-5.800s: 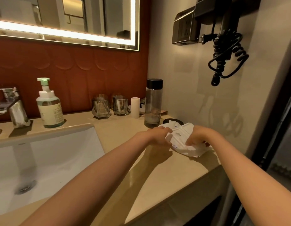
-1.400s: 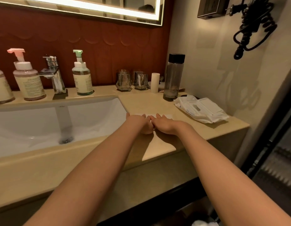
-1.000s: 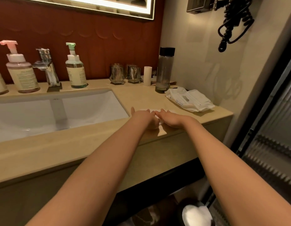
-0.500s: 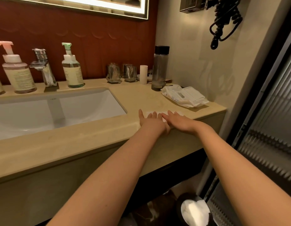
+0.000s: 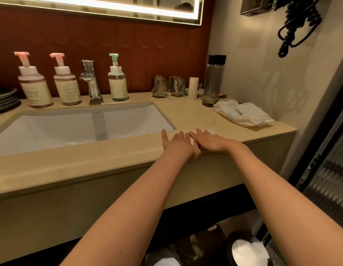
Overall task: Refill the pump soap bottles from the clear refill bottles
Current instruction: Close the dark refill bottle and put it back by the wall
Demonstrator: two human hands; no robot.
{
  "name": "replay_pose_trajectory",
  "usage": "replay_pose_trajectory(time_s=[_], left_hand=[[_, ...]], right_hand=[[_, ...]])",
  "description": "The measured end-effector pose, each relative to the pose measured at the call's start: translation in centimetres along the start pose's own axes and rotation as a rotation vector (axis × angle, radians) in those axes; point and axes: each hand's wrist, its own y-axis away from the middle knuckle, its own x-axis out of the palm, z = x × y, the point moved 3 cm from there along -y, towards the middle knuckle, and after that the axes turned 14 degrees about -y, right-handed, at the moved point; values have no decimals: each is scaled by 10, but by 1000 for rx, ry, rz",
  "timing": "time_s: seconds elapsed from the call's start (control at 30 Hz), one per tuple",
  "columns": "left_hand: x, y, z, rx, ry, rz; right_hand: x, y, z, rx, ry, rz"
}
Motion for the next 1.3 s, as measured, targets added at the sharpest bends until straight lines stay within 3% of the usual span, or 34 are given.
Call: replay_pose_trajectory(time_s=[1.3], left_hand=[[102, 142, 262, -481, 66, 232]], right_hand=[[127, -20, 277, -658, 95, 313]])
